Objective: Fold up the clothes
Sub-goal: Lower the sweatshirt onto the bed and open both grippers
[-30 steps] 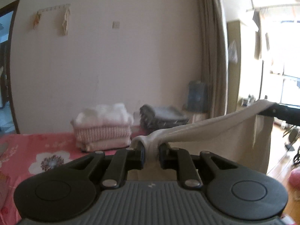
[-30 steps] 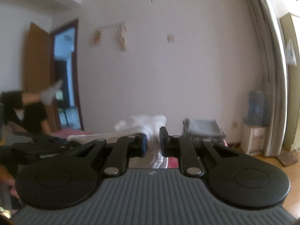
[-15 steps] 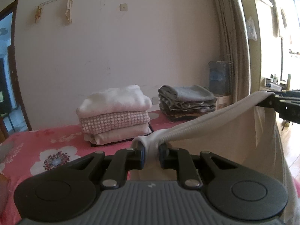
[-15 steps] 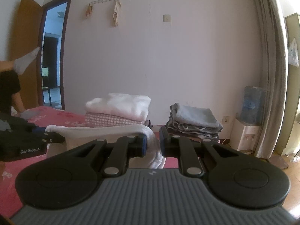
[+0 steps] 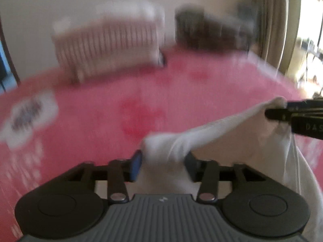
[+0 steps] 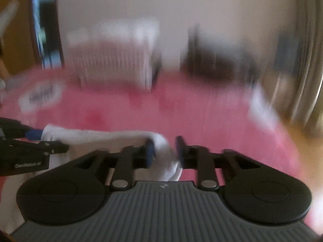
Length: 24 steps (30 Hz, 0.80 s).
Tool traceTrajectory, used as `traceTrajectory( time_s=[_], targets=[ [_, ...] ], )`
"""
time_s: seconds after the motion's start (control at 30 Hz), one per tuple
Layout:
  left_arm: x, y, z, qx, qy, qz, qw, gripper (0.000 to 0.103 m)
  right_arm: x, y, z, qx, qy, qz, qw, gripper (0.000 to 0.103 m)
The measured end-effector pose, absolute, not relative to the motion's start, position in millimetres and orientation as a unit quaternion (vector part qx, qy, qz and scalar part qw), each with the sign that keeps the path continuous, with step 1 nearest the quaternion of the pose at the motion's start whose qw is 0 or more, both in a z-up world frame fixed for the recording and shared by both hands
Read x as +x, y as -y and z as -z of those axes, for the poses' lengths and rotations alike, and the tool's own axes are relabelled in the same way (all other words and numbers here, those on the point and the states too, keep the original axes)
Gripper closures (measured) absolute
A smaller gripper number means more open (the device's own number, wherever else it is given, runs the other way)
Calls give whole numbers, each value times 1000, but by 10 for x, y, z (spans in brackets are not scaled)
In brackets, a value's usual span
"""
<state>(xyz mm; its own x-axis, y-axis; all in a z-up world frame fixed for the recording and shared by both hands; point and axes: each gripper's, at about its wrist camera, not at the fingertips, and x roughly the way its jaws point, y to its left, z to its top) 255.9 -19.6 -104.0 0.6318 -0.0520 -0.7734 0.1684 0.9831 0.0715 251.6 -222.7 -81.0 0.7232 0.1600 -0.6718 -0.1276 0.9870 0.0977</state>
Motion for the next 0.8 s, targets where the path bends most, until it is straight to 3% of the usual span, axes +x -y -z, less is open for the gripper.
traceTrajectory(
  time_s=[0.03, 0.1, 0.17, 0.23, 0.57, 0.8],
  targets=[
    [2573, 162, 1121, 63, -435, 62, 896, 41, 2636, 2253, 971, 33, -399, -76, 913, 58],
    [2531, 50, 1133, 37, -427, 60, 902, 26, 2716, 2373, 1174, 76, -429, -78, 896, 57],
    [2479, -30, 1070, 30, -418, 55, 906, 22, 2627, 2535, 1197, 127, -420, -84, 895, 40],
    [2408, -82, 974, 30, -408, 51, 911, 22, 2554, 2654, 1163, 161, -413, -84, 892, 34],
    [1480, -307, 219, 56, -381, 117, 915, 18, 1488, 2841, 840, 273, -408, -201, 848, 28],
    [686, -397, 86, 104, -433, 191, 875, 18, 756, 2290, 949, 260, -500, -316, 763, 27]
  ],
)
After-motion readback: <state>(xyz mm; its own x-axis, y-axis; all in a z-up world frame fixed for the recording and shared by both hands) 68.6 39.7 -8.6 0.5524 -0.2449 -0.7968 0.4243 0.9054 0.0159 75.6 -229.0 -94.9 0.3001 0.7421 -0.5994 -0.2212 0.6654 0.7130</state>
